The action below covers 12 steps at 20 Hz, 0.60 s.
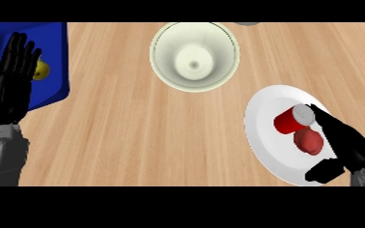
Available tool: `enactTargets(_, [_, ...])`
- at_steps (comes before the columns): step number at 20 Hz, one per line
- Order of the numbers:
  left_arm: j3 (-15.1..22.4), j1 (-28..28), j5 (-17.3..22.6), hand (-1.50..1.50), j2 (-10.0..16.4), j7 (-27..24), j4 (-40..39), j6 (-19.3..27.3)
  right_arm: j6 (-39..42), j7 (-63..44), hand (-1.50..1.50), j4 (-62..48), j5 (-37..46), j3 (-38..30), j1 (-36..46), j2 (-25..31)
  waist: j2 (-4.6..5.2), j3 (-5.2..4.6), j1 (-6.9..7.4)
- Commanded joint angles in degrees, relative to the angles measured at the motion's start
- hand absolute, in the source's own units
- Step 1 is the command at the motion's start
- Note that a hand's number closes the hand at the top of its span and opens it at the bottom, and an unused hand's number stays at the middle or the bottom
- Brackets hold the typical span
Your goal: Pick the bell pepper from the plate and place it in the bowl
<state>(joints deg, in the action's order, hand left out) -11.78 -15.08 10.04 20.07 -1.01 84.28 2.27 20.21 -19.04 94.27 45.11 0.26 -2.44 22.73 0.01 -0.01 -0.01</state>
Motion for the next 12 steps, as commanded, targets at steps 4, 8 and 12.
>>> enactTargets(4, [-0.94,-0.02,-1.28,0.00,-2.25,-3.38,-3.47,-0.62,-0.63,0.37,-1.50,-3.32,3.78,-0.55,2.09,-2.36,0.00,0.00,-0.13])
enactTargets(8, [-1.48,-0.94,-0.88,0.00,-0.74,-0.67,-1.22,-0.89,-7.68,8.58,1.50,-5.54,5.43,-1.29,1.74,-1.27,0.00,0.01,-0.08])
enactTargets(12, [-0.45,3.91,-2.16,0.00,-2.44,-2.21,1.54,-1.51,-6.96,10.91,1.50,-4.84,6.13,-2.77,0.89,-0.02,-0.04,0.00,-0.02])
